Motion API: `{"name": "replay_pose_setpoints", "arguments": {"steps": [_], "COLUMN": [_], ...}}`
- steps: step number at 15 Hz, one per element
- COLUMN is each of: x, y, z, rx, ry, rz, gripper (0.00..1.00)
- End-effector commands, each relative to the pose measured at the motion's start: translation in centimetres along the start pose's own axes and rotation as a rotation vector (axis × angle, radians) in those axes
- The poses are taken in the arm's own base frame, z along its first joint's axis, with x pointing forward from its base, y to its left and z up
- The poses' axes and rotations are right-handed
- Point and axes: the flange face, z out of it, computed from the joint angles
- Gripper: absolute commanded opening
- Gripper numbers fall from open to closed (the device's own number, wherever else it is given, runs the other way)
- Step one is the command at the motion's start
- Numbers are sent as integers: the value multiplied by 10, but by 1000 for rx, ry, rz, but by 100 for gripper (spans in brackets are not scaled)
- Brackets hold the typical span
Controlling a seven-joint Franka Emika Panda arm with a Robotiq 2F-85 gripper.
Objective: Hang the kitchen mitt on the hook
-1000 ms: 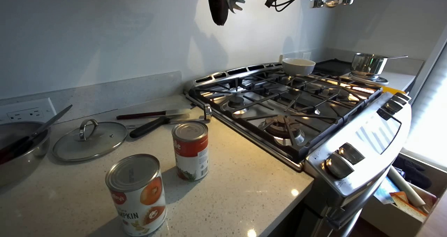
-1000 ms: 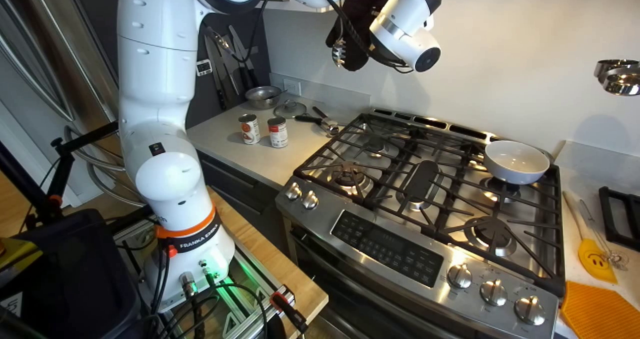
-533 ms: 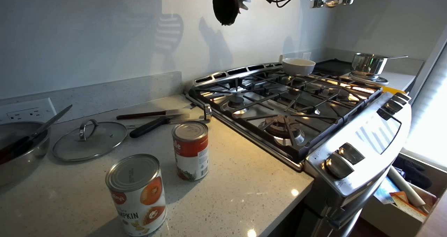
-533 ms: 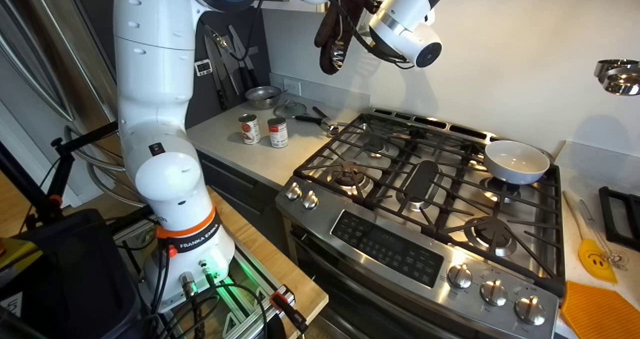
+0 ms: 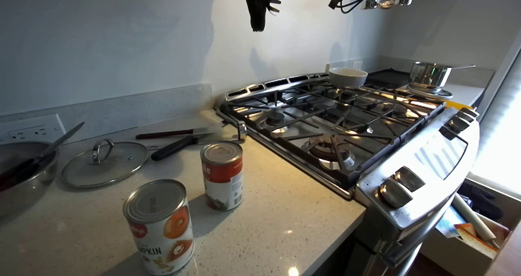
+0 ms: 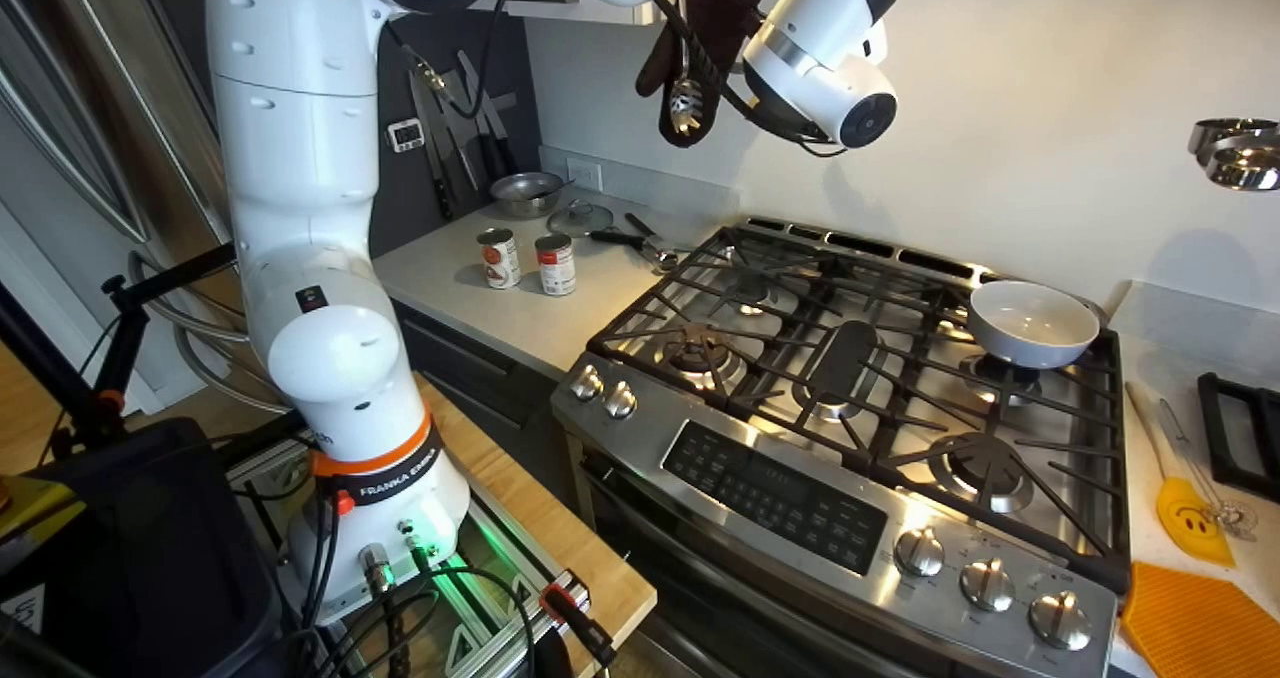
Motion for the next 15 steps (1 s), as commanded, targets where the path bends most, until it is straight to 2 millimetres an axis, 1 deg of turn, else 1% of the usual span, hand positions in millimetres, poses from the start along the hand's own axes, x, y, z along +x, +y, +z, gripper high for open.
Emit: {"name": "replay_pose_setpoints", "arguments": {"steps": [1,4,7,11,15], "x": [-3,-2,-1,8,21], "y": [-19,-32,-48,-75,-102], "z": [-24,-38,-46,-54,-65], "rx": [-68,-112,-106,-55,-73], "ry": [-105,-215,-329,-453,-540], "rz": [14,49,118,179,215], "gripper": [100,100,100,100,100]}}
